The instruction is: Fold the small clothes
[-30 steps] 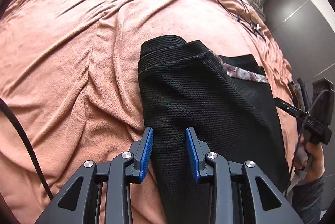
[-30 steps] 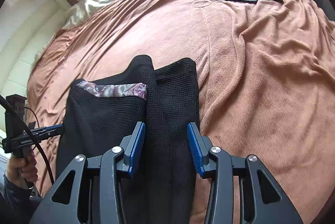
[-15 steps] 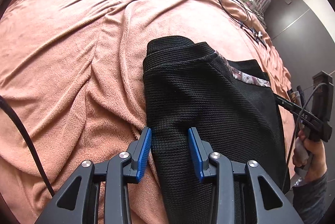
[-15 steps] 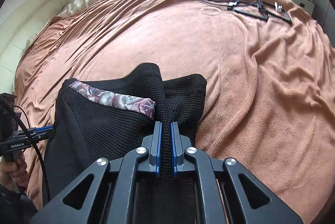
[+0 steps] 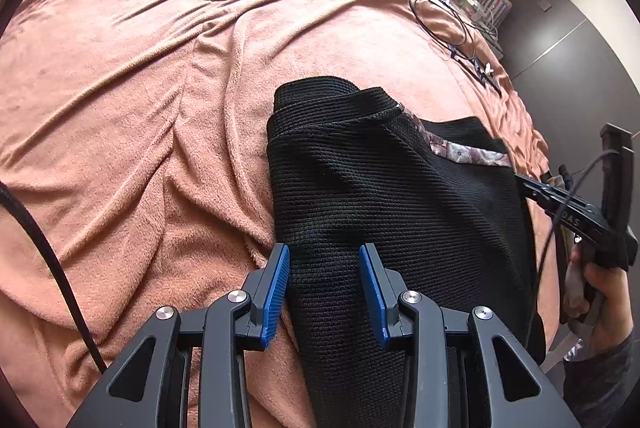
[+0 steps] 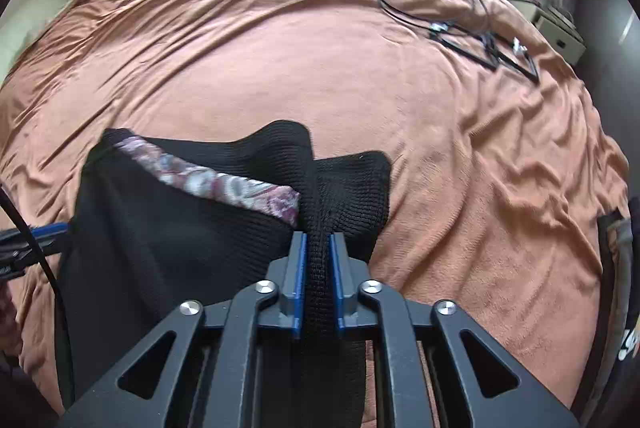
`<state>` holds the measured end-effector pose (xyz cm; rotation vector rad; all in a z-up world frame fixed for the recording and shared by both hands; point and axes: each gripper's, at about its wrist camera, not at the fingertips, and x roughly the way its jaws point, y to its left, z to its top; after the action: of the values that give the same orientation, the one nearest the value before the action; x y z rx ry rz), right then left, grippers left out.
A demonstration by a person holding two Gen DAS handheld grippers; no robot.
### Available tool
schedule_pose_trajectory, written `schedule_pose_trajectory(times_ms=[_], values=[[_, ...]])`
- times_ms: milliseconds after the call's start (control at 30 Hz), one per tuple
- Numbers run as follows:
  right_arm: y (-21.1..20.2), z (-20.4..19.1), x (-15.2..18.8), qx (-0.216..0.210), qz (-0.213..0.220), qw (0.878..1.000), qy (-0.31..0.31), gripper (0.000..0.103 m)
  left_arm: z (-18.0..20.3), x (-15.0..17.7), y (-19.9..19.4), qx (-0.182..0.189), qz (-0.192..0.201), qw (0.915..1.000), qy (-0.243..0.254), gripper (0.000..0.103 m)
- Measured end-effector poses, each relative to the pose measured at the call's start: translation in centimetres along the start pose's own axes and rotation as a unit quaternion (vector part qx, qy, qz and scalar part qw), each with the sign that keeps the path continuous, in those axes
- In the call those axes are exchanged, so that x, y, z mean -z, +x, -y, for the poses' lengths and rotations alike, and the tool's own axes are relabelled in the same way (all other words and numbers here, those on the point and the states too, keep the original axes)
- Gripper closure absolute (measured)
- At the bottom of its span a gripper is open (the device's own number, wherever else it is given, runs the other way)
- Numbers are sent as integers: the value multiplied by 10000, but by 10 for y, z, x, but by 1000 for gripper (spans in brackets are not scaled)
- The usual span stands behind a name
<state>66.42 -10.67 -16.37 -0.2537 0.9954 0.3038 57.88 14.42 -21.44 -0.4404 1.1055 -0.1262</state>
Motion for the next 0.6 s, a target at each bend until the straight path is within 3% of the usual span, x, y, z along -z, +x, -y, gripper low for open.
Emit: schedule_pose_trajectory(times_ms=[67,100,200,333,400,567,600], values=[[0,5,-7,177,105,9996,173,56,-1,-1,0,15,4,10000,-54,65],[-3,9,-9,117,214,9993,279,49,-2,-1,1,24,11,10000,-91,65],[-7,15,-15,-237,427,9976,487,45,-2,-3,2,-1,27,9999,-109,65],[5,9,-22,-652,366,9966,354,46,-3,-4,4,-39,65,9999,-121,65],[15,8,-25,-673,292,9969,292,53,-5,-5,4,-38,81,9998,-155,65],[32,6,-30,-590,215,9978,191,88,-8,-6,4,-56,107,9998,-178,65],[31,3,-31,-519,233,9983,129,90,-8,-5,3,-60,108,9998,-181,65]])
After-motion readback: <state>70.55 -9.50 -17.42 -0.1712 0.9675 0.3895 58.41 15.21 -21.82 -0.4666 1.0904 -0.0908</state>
